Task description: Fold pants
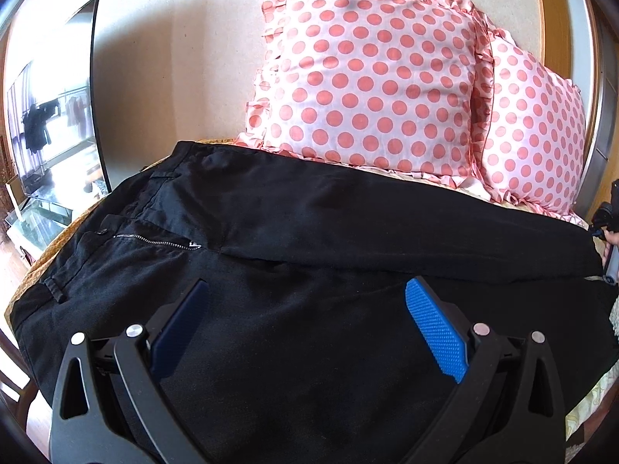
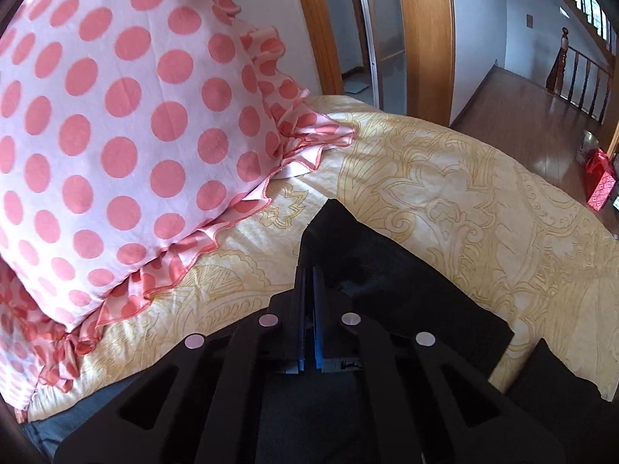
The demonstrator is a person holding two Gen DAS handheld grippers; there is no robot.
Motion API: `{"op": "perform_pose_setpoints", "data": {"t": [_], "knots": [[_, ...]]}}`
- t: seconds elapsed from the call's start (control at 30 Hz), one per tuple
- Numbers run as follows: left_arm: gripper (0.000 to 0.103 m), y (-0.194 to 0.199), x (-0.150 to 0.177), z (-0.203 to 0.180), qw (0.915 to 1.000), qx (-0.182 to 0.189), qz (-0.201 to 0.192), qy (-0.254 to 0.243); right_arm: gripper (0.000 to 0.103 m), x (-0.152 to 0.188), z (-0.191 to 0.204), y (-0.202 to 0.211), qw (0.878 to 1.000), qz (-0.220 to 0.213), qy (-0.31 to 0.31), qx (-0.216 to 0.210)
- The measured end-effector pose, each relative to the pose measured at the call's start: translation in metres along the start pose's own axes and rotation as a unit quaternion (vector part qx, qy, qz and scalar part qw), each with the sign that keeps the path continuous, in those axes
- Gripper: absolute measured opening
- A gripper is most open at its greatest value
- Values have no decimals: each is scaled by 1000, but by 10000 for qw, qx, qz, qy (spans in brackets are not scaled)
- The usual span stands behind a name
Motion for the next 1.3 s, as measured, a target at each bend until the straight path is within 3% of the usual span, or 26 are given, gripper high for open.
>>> {"op": "perform_pose_setpoints", "data": {"t": [0.23,0.37,0.47,0.57,0.73,0.8,0.87,0.9,1.13,1.3], "knots": [[101,16,-12,8,9996,173,4,223,3,23,-45,94,9953,-420,-174,-860],[101,19,-21,14,9985,248,65,473,2,49,-77,138,9917,-579,-278,-1117],[101,21,-27,16,9983,200,36,543,2,79,-103,160,9909,-470,-400,-1196],[101,24,-32,15,9989,76,-50,468,2,103,-115,161,9901,-212,-505,-1293],[101,24,-32,7,9996,-50,-101,252,7,112,-124,156,9848,69,-815,-1535],[101,23,-29,5,9998,-99,-80,169,20,111,-128,151,9796,249,-1139,-1634],[101,22,-27,4,9998,-103,-66,168,51,111,-131,148,9748,353,-1370,-1723],[101,22,-26,3,9998,-100,-56,168,55,111,-132,147,9734,399,-1463,-1715],[101,23,-27,-1,9994,-235,-268,-1,50,106,-127,143,9720,324,-1607,-1684],[101,16,-27,2,9977,-530,-273,-321,41,117,-129,138,9628,662,-2034,-1652]]}}
Point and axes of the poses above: each gripper's, at about its wrist camera, not at the fingertips, and y roughly against the way its jaws point, z to its left, x to its underside, the point moved 3 cm from there along -y, roughly the way its jaws point, and after that the axes turned 14 degrees about -z, right-handed, at the moved point
